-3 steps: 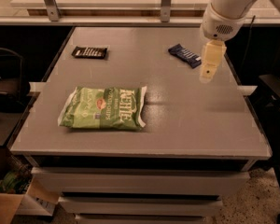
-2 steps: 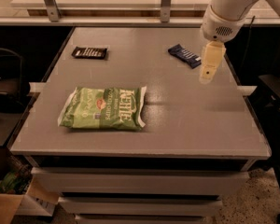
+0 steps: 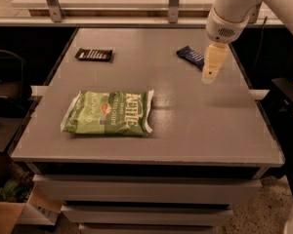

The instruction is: Move rxbar blueberry near green jalapeno chip bag

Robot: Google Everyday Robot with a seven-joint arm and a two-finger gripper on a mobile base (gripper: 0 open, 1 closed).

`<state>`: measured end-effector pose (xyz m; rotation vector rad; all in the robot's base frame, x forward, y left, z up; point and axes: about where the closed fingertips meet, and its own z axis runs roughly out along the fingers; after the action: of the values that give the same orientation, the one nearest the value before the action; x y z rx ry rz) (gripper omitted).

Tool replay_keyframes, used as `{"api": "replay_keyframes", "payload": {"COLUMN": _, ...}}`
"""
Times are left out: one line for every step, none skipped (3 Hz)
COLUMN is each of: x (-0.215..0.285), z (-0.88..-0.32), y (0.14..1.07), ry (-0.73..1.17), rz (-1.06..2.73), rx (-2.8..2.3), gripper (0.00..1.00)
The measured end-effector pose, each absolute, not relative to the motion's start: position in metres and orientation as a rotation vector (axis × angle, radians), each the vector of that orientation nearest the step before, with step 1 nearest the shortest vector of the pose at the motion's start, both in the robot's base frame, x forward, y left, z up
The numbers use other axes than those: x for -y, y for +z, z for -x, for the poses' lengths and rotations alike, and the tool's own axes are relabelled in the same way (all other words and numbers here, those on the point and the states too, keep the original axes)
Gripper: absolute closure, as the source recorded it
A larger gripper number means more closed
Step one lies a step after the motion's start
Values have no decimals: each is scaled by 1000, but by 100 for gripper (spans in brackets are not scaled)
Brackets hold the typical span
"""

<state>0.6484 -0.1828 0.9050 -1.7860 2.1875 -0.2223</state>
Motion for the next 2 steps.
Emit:
{"api": "replay_keyframes", "payload": {"x": 181, "z": -673, "y": 894, "ry": -233, "rz": 1745, "rx": -2204, "gripper": 0}}
{"api": "replay_keyframes", "payload": {"x": 180, "z": -690, "y": 880, "ry": -203, "rz": 1708, "rx": -2232, "gripper": 0}}
